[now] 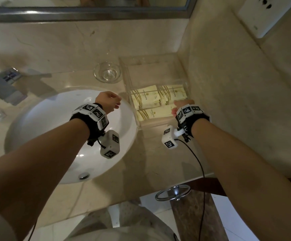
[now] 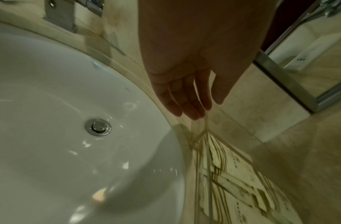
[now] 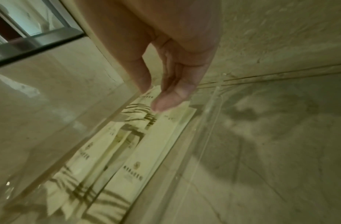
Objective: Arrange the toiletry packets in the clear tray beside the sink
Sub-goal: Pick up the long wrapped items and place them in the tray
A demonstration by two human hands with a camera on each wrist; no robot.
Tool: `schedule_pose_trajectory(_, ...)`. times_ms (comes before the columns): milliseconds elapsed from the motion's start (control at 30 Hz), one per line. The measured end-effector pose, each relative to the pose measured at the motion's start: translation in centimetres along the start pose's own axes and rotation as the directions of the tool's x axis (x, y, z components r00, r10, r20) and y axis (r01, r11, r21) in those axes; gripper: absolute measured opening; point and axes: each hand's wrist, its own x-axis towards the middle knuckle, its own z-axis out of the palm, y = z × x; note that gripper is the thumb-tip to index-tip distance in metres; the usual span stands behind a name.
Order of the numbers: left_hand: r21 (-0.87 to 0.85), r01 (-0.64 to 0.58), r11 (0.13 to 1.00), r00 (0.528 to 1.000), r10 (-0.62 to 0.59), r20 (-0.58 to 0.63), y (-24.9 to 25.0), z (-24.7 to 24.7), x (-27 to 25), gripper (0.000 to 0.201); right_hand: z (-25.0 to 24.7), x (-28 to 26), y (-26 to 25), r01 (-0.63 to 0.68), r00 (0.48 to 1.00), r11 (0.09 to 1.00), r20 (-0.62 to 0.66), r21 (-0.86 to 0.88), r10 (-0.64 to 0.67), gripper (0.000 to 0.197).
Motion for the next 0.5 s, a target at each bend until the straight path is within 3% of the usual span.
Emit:
schedule_pose_trajectory(67, -0.027, -0.020, 0.999, 1.000, 0.020, -0.009, 0.2, -1.2, -0.5, 0.020, 0.6, -0.8, -0.5, 0.015, 1.000, 0.999, 0.009, -0.032, -0.014, 0.032)
schedule_pose_trajectory(167, -0.052, -0.037, 0.998, 0.999, 0.035, -0.039, 0.1, -3.8, -1.3, 0.021, 3.0, -2.5, -1.7, 0.030, 0.999, 0.999, 0.040, -0.016, -0.029, 0.007)
schedule_pose_trajectory(333, -0.108, -0.038, 0.993, 0.988, 0.021, -0.154, -1.2, -10.4, -2.8, 0.025, 10.0, -5.7, -5.1, 0.034, 0.992, 0.997, 0.115, 0.066, -0.041, 0.030)
schedule_pose_trajectory(500, -0.150, -0.035, 0.988, 0.964, -0.006, -0.267, -3.7, -17.5, -4.7, 0.025, 18.9, -9.3, -8.2, 0.122, 0.966, 0.993, 0.232, -0.007, -0.117, 0.032)
